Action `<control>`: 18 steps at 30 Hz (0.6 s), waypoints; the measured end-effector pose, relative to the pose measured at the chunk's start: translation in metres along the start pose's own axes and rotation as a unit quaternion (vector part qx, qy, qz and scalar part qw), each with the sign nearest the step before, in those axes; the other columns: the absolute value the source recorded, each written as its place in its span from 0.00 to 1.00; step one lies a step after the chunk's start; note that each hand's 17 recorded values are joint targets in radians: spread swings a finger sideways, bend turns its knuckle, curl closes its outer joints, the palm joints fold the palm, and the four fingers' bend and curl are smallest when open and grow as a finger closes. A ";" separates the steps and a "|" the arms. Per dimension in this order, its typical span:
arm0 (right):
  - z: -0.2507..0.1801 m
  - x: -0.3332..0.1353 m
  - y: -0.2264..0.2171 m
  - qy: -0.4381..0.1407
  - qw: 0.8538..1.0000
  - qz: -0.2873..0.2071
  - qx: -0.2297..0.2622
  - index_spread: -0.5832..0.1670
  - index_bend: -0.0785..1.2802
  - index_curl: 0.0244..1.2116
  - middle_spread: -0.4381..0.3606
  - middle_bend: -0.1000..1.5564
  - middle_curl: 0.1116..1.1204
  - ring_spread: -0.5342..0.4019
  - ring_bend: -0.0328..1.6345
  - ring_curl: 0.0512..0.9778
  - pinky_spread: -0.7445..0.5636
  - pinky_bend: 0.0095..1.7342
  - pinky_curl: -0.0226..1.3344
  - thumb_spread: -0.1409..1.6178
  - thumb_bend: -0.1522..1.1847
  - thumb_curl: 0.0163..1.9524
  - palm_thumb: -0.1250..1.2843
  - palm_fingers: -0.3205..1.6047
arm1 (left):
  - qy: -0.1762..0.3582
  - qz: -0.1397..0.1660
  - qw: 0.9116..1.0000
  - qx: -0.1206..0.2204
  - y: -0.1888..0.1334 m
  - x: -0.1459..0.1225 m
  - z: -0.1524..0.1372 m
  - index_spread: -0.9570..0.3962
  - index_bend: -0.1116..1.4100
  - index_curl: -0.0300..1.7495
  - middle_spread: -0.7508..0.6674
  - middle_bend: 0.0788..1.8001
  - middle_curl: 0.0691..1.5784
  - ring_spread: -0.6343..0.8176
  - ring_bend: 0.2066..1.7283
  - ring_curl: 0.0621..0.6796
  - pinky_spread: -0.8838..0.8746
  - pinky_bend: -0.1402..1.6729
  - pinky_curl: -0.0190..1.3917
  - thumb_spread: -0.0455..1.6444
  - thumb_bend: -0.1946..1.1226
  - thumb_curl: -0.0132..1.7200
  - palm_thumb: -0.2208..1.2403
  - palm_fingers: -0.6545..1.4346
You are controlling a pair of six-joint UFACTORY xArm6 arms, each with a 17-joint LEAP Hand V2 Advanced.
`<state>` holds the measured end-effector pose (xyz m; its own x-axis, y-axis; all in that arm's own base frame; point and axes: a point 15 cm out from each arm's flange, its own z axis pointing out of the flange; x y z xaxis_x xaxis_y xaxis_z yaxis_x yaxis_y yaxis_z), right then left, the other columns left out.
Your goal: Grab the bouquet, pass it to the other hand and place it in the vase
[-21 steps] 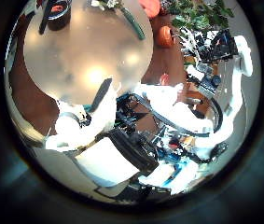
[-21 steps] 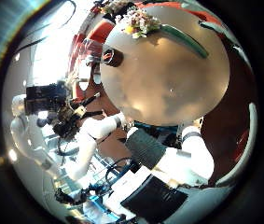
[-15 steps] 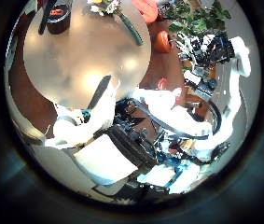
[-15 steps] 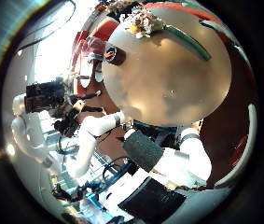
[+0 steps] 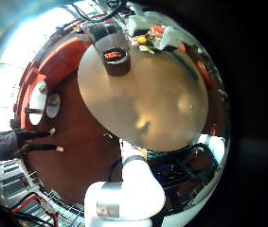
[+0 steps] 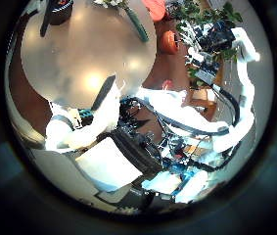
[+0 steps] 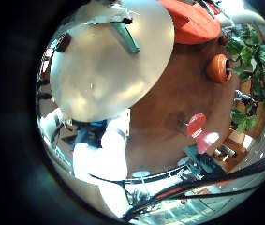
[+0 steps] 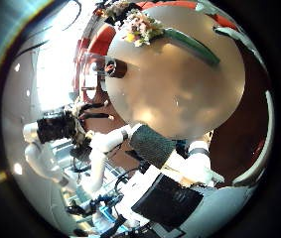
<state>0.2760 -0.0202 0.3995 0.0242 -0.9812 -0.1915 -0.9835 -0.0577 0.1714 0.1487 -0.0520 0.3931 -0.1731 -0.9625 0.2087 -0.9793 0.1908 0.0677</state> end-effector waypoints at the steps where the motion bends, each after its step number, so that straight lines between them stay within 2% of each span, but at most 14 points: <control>1: 0.001 0.007 -0.009 -0.003 1.000 0.009 -0.003 0.37 0.17 0.23 0.45 0.36 0.30 0.48 0.58 0.22 0.75 0.44 0.04 0.71 0.10 0.16 0.34 0.42 | 0.000 0.003 1.000 -0.002 0.000 0.001 0.001 0.62 0.20 0.26 0.63 0.07 0.21 0.61 0.26 0.14 0.71 0.22 0.23 0.70 0.13 0.20 0.44 0.50; 5: 0.010 0.032 -0.043 -0.018 0.999 0.041 -0.025 0.42 0.19 0.24 0.46 0.35 0.30 0.47 0.57 0.22 0.73 0.46 0.04 0.71 0.10 0.16 0.37 0.39 | -0.004 0.017 1.000 -0.016 0.001 0.003 0.005 0.62 0.20 0.26 0.62 0.07 0.21 0.61 0.26 0.13 0.71 0.21 0.23 0.70 0.13 0.20 0.44 0.51; 11: 0.057 0.044 -0.085 -0.033 0.991 0.082 -0.100 0.49 0.18 0.25 0.49 0.34 0.30 0.48 0.56 0.22 0.70 0.48 0.04 0.71 0.10 0.17 0.39 0.36 | -0.021 0.031 0.999 -0.034 0.006 0.000 0.010 0.62 0.20 0.26 0.62 0.07 0.21 0.61 0.26 0.13 0.71 0.21 0.23 0.70 0.13 0.20 0.44 0.51; 15: 0.093 0.046 -0.116 -0.029 0.989 0.090 -0.115 0.52 0.19 0.25 0.50 0.35 0.31 0.49 0.56 0.22 0.68 0.48 0.03 0.70 0.10 0.18 0.40 0.36 | -0.022 0.036 0.998 -0.041 0.009 0.001 0.011 0.61 0.20 0.26 0.62 0.07 0.21 0.61 0.26 0.13 0.71 0.21 0.23 0.70 0.13 0.20 0.44 0.51; 18: 0.105 0.044 -0.128 -0.024 0.988 0.098 -0.113 0.53 0.19 0.26 0.49 0.36 0.32 0.48 0.57 0.23 0.67 0.47 0.03 0.70 0.10 0.18 0.41 0.36 | -0.022 0.037 0.998 -0.042 0.009 0.001 0.011 0.61 0.20 0.26 0.62 0.07 0.21 0.61 0.26 0.13 0.71 0.21 0.23 0.70 0.13 0.20 0.43 0.51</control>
<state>0.3837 -0.0366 0.2678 -0.1763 -0.9682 -0.1777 -0.9030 0.0872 0.4207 0.1381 -0.0536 0.3837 -0.2517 -0.9523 0.1724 -0.9515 0.2760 0.1355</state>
